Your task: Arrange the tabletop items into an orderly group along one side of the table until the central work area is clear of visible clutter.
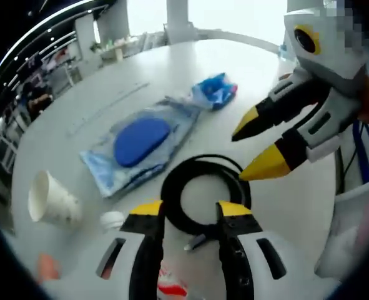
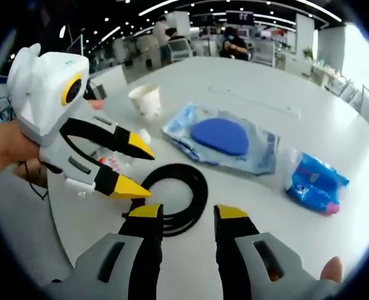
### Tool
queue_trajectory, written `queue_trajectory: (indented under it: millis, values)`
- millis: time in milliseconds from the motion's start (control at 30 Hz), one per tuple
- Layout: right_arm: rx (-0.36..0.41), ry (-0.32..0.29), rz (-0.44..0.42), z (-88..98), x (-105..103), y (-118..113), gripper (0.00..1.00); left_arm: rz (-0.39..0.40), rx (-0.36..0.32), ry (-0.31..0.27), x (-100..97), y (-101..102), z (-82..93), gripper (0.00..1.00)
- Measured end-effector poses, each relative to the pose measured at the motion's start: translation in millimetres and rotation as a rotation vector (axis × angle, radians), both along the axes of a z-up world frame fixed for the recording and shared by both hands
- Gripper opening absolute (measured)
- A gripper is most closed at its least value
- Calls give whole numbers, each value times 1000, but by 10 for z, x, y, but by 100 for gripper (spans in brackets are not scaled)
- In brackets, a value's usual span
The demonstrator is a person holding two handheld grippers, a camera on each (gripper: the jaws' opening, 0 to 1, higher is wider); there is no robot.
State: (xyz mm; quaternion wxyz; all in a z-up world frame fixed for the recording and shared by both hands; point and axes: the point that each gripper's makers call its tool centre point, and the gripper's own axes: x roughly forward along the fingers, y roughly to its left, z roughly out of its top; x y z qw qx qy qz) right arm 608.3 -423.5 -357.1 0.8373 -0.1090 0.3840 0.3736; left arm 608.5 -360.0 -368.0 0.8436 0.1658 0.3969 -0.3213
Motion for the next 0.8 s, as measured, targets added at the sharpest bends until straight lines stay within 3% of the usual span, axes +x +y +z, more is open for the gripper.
queue_trajectory:
  millis: [567,800]
  values:
    - [-27,97,-60,-281,45,88,28,26,51,57,39,94,-224,27]
    - [-45,120,-80,-352,34,72,28,55,31,84,68,115,-253,22]
